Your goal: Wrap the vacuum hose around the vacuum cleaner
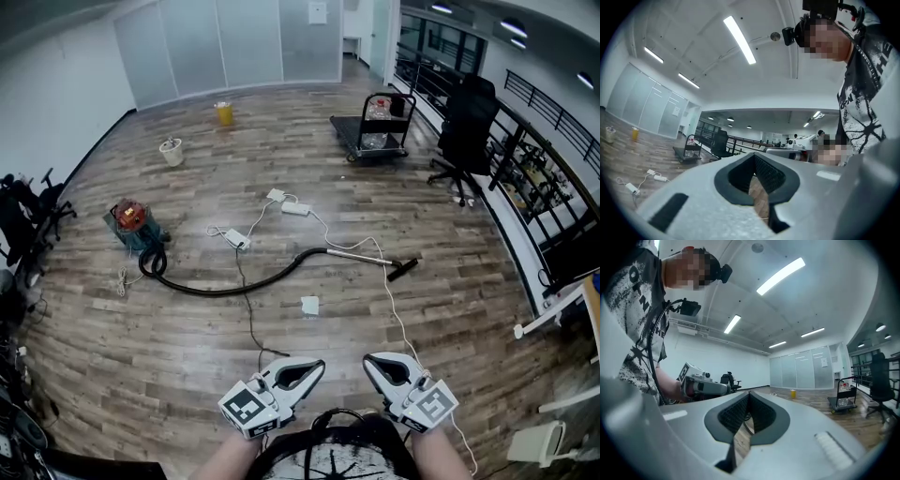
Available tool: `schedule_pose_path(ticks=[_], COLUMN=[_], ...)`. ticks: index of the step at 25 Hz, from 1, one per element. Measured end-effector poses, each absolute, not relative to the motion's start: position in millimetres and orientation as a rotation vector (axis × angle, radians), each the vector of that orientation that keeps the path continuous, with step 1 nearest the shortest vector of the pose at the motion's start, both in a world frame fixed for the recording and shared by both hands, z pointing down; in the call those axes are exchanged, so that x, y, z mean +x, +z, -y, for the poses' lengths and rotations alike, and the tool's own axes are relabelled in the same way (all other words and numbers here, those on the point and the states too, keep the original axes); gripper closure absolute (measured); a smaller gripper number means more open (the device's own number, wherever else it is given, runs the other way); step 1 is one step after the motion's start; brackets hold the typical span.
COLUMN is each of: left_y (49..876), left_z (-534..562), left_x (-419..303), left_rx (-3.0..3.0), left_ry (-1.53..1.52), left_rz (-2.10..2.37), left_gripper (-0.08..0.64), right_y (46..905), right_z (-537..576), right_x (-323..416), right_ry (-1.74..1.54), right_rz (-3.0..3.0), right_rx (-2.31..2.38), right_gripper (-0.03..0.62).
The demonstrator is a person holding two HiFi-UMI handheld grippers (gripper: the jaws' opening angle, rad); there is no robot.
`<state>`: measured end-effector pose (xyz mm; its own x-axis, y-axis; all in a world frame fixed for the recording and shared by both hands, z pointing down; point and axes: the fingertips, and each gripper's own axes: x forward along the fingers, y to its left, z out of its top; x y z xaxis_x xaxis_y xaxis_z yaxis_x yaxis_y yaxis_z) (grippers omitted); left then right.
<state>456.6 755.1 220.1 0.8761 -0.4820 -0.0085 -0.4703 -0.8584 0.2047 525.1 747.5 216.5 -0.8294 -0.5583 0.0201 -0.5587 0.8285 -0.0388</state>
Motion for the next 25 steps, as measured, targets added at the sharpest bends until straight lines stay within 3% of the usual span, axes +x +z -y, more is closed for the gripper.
schedule_pose_path(ticks=[25], left_y=[234], left_z=[-728], left_x=[467], left_rx=[2.818], left_ry=[-0.094], left_rz=[0.683], left_gripper=[0.560], right_y=[217], right_z=[-720], right_x=[535], right_ry=[-0.019], right_rz=[2.984], right_rx=[0.924], right_gripper=[0.588])
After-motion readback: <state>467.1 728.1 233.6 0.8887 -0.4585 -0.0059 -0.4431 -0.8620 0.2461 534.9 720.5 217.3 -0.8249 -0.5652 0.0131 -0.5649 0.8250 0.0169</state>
